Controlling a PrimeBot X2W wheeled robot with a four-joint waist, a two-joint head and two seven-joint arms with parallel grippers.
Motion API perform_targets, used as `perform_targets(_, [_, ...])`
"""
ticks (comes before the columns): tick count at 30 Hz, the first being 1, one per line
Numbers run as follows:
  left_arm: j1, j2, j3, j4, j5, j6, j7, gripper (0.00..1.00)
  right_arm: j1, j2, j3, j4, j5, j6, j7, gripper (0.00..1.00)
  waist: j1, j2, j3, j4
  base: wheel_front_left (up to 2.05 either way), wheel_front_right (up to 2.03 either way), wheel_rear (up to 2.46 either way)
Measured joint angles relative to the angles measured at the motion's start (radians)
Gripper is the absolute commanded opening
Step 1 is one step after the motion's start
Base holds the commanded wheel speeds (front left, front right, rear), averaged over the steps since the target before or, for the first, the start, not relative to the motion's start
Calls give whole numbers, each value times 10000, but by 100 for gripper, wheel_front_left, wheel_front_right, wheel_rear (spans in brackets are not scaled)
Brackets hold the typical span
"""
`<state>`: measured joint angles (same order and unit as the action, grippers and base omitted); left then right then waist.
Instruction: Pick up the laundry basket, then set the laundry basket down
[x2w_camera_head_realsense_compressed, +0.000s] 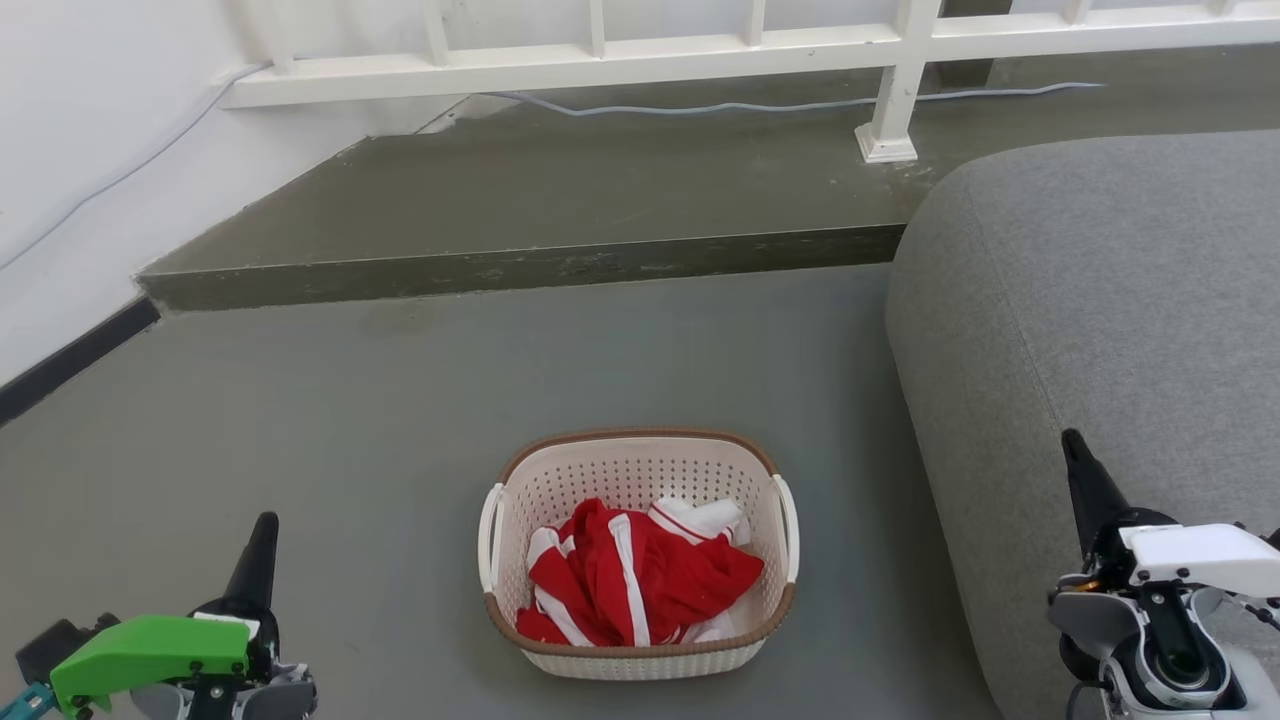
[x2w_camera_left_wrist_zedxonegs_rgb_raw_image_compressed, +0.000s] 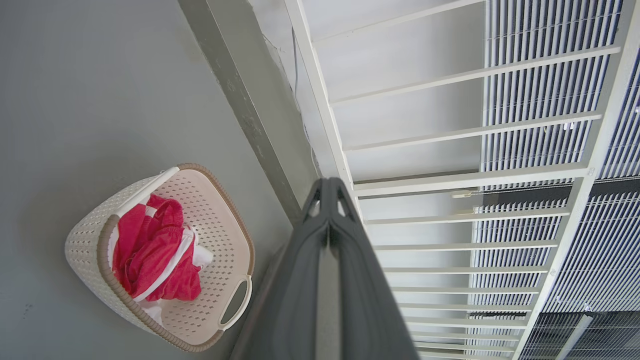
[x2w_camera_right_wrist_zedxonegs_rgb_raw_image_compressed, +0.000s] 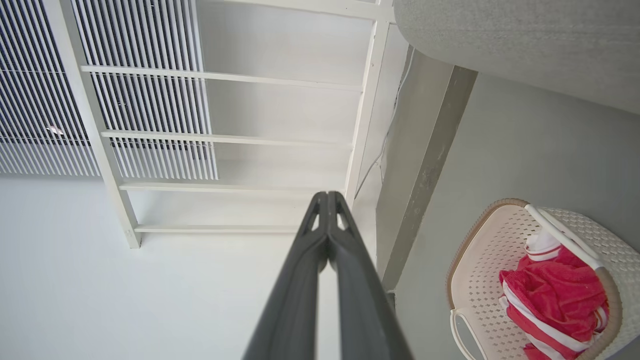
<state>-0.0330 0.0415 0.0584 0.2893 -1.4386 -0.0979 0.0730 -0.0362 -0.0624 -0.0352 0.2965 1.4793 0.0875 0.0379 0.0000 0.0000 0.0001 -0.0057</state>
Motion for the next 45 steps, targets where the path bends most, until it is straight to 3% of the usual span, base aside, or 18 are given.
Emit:
perform_targets(15, [-298, -44, 316, -71, -1595, -222, 422, 0, -184, 0, -606, -96, 1513, 284, 393, 0, 0, 0, 26, 58, 0, 0, 0])
perform_targets(45, [-298, -50, 314, -81, -1605, -222, 420, 0, -186, 2, -619, -94, 1517, 297, 426, 0, 0, 0, 25, 57, 0, 0, 0])
